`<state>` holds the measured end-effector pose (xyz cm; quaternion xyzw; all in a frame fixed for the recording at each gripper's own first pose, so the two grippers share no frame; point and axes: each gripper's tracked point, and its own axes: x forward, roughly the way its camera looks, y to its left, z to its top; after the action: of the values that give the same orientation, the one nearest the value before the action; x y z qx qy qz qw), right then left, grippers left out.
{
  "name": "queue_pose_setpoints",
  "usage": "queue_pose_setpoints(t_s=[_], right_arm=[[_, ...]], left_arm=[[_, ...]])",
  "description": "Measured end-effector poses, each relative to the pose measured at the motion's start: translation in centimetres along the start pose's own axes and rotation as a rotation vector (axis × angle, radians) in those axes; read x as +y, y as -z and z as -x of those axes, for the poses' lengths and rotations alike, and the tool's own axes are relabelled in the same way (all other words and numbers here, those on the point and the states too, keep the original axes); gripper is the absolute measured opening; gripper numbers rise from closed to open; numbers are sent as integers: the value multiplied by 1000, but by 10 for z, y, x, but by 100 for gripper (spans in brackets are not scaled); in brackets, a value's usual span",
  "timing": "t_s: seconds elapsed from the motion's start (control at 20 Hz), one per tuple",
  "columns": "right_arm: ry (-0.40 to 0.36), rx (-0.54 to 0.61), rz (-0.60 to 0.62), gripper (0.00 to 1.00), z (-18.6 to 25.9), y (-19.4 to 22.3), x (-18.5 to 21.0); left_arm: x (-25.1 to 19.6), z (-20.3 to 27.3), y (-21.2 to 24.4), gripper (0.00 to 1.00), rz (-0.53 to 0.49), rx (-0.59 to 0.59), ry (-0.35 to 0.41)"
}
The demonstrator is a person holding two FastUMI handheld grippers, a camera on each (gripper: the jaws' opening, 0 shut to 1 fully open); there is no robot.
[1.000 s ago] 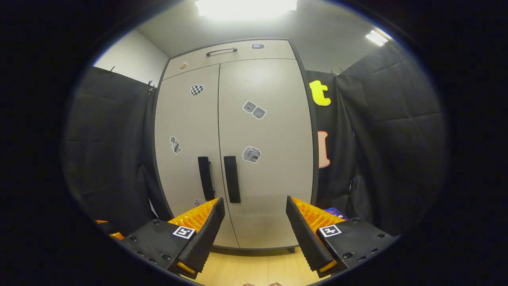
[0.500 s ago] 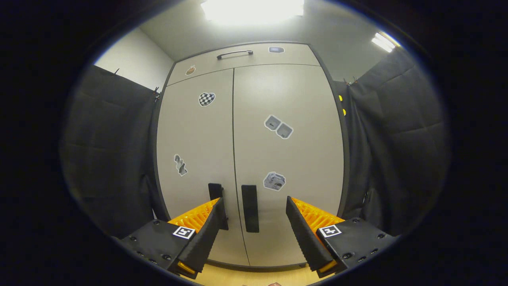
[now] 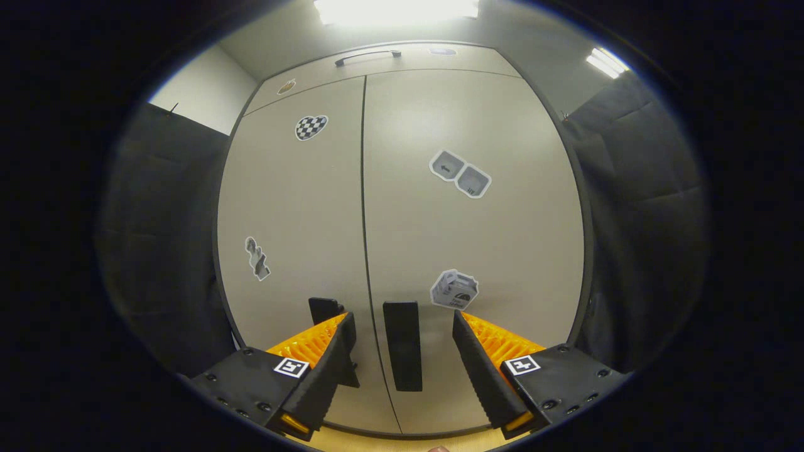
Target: Open the right door of the double-door shoe cabinet with the right hand, and open the left door with the left hand.
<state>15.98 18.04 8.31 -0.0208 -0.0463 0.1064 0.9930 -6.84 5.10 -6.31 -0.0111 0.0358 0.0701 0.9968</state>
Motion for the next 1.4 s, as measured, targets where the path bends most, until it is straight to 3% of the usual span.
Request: queue_pose_setpoints(t_s=[0.2,0.25,0.3,0.35,0.45,0.7,0.85,0.95,1.4], right_arm=[[9,44,-8,73,-18,17,4],[-10,39,-14,80,-24,17,8],[10,36,-3,67,-30,18,5],[18,39,6,46,-34,20,2],[10,67,-5,31,-37,27,5],[22,58,-17,33,-36,28,0],[-14,81,-16,12,-36,30,1],[-38,85,-6,8,-34,30,1],[-88,67,-5,7,-6,28,0]], left_arm=[[1,0,5,96,-7,11,-6],[1,-1,7,96,-8,15,-9],[1,-1,8,96,-4,22,-14],[1,0,9,96,5,24,-16],[2,0,11,96,16,30,-21],[1,3,6,96,39,20,-11],[-6,11,0,96,36,1,-4],[-13,14,0,96,28,-4,2],[-32,23,11,96,13,20,26]])
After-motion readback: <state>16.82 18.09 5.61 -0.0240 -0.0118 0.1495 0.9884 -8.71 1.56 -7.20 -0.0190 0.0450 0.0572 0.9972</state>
